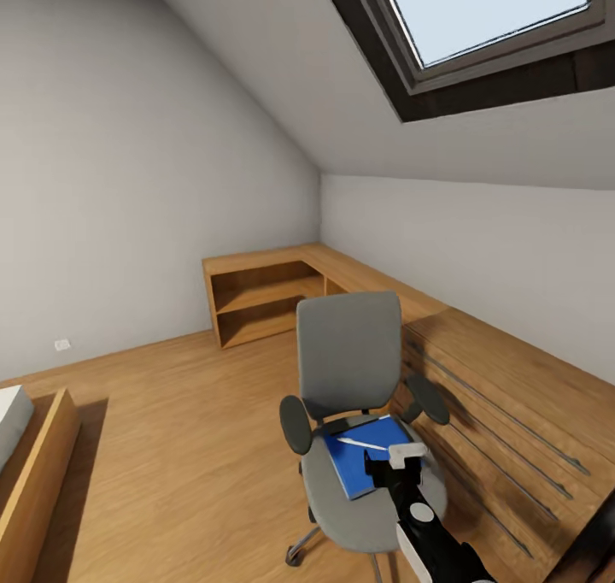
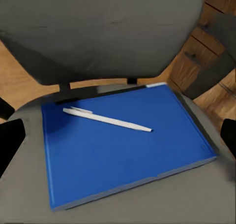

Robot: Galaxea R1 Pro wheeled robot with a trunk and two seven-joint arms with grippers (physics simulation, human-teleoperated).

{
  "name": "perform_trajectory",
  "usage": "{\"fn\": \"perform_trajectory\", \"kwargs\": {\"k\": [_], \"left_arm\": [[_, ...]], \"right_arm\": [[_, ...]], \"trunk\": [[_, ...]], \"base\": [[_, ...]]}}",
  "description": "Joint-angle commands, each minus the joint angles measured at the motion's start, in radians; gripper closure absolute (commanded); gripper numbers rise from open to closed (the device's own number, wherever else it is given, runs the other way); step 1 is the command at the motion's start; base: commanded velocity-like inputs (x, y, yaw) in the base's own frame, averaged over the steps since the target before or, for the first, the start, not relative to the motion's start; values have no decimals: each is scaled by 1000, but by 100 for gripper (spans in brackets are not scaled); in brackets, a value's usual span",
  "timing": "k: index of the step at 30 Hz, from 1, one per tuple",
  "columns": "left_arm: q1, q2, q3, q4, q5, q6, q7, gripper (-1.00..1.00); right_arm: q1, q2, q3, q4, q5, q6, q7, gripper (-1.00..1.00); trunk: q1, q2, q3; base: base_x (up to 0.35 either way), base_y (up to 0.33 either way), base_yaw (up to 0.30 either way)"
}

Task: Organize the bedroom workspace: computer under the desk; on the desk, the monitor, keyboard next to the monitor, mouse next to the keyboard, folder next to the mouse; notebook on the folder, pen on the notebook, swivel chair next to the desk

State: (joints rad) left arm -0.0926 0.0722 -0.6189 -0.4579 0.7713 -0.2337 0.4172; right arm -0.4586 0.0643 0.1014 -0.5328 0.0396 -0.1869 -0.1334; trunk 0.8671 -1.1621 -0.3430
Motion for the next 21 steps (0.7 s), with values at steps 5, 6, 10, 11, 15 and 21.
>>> {"fn": "perform_trajectory", "kwargs": {"k": [5, 6, 10, 11, 15, 21], "left_arm": [[-1, 1, -9, -2, 9, -5, 5, -100], [-1, 1, -9, -2, 9, -5, 5, -100], [-1, 1, -9, -1, 9, -6, 5, -100], [-1, 1, -9, -1, 9, -6, 5, -100], [-1, 1, -8, -3, 10, -6, 7, -100], [-1, 14, 8, -122, 15, -48, 6, -100]], "right_arm": [[-1, -4, 9, 31, 4, 3, 32, -100], [-1, -5, 9, 34, 4, 3, 34, -100], [-2, -8, 9, 48, 3, 3, 48, -100], [-2, -8, 9, 51, 3, 3, 50, -100], [-1, -15, 7, 76, 5, 3, 72, -100], [-3, -117, 3, 100, 0, 30, 322, -100]], "trunk": [[1, -1, -1], [1, -1, -1], [1, -1, -1], [1, -1, -1], [1, -1, -1], [12, -22, -11]], "base": [[321, 0, 0], [324, 0, 0], [323, 0, 0], [304, 0, 0], [155, 0, 0], [8, 0, 0]]}}
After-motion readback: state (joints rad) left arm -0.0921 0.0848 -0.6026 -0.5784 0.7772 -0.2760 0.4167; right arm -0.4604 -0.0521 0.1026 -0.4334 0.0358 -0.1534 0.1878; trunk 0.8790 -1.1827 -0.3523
